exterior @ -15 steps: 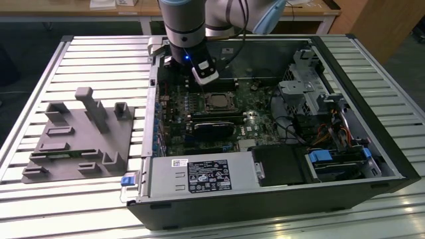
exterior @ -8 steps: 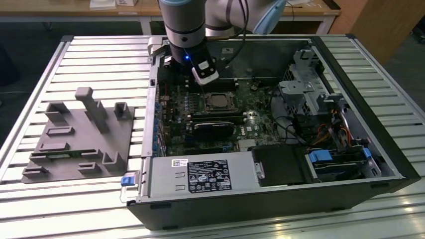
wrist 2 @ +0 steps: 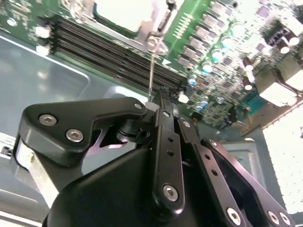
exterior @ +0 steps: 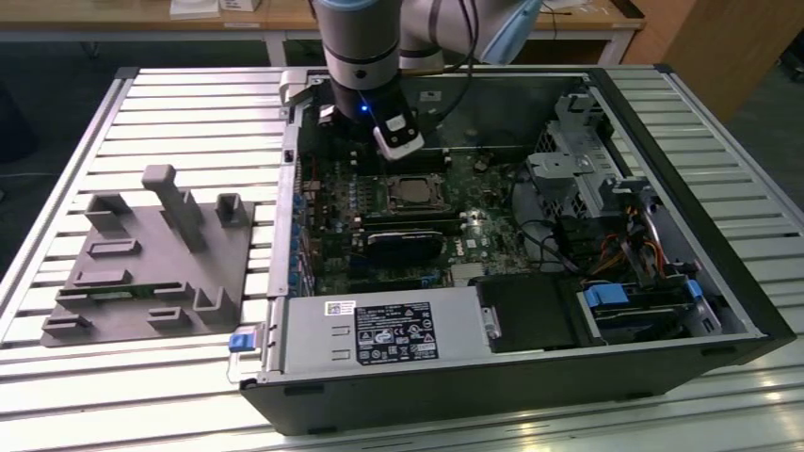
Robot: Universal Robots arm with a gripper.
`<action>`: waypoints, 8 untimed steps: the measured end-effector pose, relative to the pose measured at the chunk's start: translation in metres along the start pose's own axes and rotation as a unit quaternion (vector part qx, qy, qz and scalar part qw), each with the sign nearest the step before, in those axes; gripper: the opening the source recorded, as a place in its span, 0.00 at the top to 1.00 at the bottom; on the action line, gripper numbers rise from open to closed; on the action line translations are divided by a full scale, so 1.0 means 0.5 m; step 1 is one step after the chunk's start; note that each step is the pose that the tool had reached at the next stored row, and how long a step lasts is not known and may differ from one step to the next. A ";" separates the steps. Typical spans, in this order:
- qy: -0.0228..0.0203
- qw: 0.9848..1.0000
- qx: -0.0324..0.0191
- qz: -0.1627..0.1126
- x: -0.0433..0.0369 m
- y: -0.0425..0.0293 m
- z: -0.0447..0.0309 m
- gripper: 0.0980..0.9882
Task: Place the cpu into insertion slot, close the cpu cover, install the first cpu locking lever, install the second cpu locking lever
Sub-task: 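Install the first cpu locking lever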
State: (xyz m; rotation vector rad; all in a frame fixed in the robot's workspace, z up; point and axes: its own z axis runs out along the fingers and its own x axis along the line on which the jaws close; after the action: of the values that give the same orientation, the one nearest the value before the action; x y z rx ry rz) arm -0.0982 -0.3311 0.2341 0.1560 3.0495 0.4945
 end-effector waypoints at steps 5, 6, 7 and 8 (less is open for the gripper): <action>0.001 1.000 0.000 0.000 -0.031 0.003 0.002 0.99; 0.001 1.000 0.000 0.000 -0.037 0.003 0.003 0.99; 0.001 1.000 0.000 0.000 -0.043 0.004 0.003 0.99; 0.001 1.000 0.000 0.000 -0.050 0.005 0.003 0.99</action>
State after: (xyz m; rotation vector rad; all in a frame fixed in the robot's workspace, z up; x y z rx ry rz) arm -0.0733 -0.3311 0.2340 0.1569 3.0524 0.4949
